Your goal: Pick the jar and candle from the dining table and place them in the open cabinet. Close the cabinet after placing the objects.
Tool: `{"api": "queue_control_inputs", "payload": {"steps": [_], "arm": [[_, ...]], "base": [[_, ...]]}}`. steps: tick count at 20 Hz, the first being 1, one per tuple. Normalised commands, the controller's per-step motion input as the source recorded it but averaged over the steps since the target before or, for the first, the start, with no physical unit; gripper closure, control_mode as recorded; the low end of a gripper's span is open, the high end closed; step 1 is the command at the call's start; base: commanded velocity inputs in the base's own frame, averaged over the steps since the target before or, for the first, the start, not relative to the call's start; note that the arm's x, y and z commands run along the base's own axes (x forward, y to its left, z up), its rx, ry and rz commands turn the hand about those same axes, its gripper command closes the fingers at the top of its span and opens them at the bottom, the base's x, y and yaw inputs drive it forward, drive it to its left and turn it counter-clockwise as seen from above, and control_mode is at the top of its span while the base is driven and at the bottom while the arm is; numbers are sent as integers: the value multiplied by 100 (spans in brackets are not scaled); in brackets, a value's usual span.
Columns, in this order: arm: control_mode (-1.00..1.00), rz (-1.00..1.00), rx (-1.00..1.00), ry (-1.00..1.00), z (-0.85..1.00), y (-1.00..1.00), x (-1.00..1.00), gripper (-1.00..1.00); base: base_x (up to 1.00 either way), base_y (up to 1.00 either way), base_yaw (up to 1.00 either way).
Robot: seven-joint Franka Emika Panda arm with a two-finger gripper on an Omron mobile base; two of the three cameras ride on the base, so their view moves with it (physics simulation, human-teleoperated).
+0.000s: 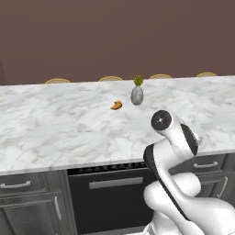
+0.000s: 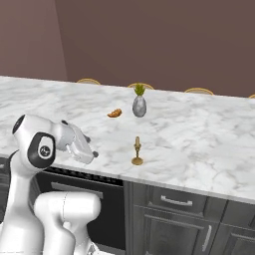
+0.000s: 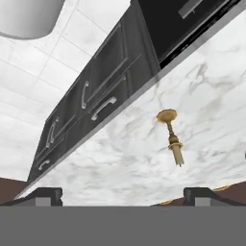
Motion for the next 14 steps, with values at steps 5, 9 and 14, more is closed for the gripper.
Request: {"api": "queue_control_inputs", "payload": {"steps": [5,9,14], "arm": [[-100,0,-7,-1,-20,0,10,-100],[-100,0,-10,0,-28,0,22,-100],[-100,0,-6,-2,-32,0,31,-100]], "base": [[0,0,0],[0,0,0],[0,0,0]]}}
